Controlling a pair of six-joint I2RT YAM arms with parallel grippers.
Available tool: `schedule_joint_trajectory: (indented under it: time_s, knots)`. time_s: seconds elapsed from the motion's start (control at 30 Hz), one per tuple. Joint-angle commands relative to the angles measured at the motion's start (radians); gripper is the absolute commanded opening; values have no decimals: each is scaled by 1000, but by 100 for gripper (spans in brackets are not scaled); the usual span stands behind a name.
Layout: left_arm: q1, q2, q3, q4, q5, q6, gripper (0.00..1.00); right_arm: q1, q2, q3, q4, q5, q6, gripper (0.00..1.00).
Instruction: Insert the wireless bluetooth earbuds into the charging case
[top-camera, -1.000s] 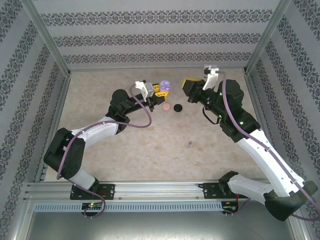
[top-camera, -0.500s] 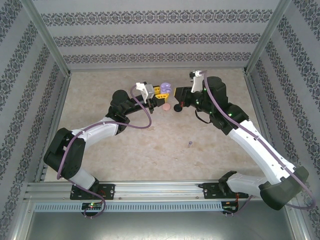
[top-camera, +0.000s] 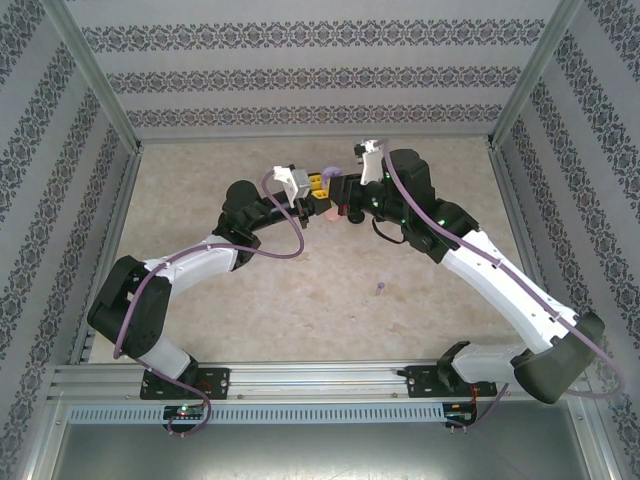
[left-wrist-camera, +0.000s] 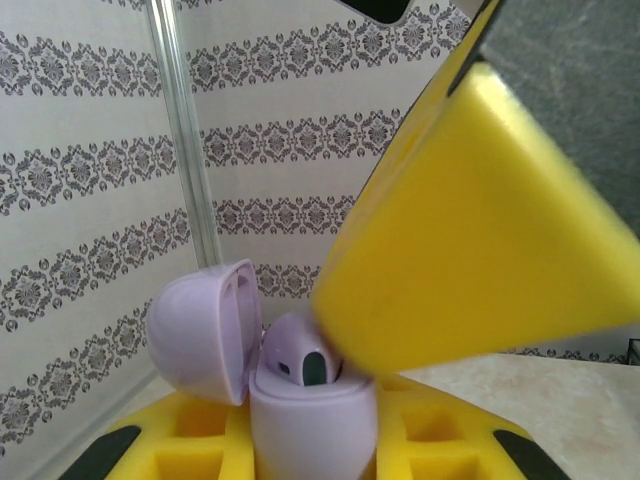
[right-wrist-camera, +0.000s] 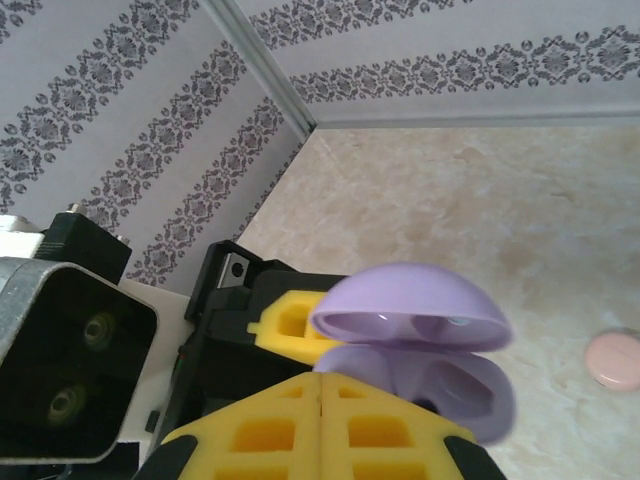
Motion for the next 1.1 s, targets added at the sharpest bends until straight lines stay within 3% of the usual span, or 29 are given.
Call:
schedule_joint_trajectory:
  time_s: [0.0, 0.13, 0.43, 0.5, 0.57, 0.63, 0.73, 0.87, 1.07]
  knots:
    - [-11, -9, -5, 31, 17, 2, 0, 13, 8, 44, 11, -18, 15, 0]
    - [-12, -8, -8, 34, 10, 2, 0, 11, -20, 42, 2, 13, 6, 0]
    - [-3, -34, -59, 65, -56, 42, 0, -98, -297, -85, -169, 130, 46, 2]
    - [5, -42, -70, 76, -64, 43, 0, -121, -330, -134, -234, 166, 65, 10]
    - [14, -54, -82, 86, -73, 43, 0, -139, -340, -190, -275, 184, 93, 31]
    - [21, -65, -94, 96, -80, 43, 0, -147, -333, -245, -307, 201, 122, 44]
    - [28, -87, -113, 105, -95, 47, 0, -149, -300, -318, -333, 225, 168, 58]
    - [35, -122, -138, 114, -113, 53, 0, -148, -225, -385, -378, 267, 230, 67]
    - [41, -161, -156, 124, -132, 57, 0, -145, -107, -465, -417, 322, 324, 70]
